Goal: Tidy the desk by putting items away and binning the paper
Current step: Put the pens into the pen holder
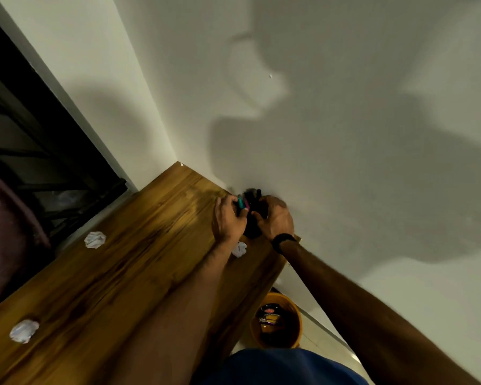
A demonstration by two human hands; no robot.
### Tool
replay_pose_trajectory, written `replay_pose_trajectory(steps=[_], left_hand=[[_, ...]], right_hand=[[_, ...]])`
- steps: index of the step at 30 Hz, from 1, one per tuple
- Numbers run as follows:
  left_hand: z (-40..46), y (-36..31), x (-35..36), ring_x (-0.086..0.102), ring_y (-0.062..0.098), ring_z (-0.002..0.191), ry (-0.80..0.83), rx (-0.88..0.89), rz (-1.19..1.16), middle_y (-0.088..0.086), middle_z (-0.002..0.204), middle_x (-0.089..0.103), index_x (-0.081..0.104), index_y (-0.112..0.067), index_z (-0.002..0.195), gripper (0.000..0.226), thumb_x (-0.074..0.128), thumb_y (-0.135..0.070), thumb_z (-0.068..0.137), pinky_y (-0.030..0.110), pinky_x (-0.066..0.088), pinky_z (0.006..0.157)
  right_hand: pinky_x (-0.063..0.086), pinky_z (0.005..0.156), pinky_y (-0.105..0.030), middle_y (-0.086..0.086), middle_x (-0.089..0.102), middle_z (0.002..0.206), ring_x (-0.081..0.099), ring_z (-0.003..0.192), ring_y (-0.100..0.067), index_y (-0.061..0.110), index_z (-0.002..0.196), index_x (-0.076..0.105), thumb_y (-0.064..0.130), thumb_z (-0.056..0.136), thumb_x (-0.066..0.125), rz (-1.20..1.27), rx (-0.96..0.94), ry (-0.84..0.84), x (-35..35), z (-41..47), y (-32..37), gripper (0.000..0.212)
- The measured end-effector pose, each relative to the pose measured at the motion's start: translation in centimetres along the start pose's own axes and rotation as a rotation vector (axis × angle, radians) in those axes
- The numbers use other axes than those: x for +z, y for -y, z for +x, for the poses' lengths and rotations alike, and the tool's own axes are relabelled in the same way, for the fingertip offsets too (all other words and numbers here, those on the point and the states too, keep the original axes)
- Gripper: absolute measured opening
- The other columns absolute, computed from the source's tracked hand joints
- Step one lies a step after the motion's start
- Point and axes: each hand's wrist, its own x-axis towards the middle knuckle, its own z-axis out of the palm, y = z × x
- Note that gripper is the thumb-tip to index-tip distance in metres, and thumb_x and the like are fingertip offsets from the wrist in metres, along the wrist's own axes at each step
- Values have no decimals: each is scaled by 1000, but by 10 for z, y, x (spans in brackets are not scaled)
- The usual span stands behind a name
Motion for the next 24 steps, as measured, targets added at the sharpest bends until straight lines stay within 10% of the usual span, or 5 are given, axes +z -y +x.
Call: replay_pose_trajectory(steps=[7, 18, 24], left_hand=[[-11, 13, -13, 59, 14, 83, 36, -48, -128, -4, 98, 56, 48, -28, 113, 45, 75, -24, 78, 34, 55, 65], [-66, 105, -40, 58, 16, 81, 13, -267, -210, -5, 96, 56, 49, -35, 102, 34, 68, -32, 74, 42, 55, 69], [-103, 150, -67, 56, 28, 107, 13, -387, -74, 7, 117, 56, 57, -17, 116, 37, 67, -18, 80, 39, 47, 88]], right_hand=[[51, 80, -34, -7, 51, 120, 52, 110, -24, 13, 123, 49, 25, 82, 68, 35, -65, -72, 5, -15, 8, 47], [50, 69, -33, 1, 58, 96, 56, 87, -16, 20, 95, 54, 31, 93, 57, -33, -217, 137, 57, -80, 2, 12], [45, 98, -42, -13, 48, 139, 48, 121, -31, 10, 138, 46, 37, 89, 61, -197, -224, 234, 91, -100, 1, 59]])
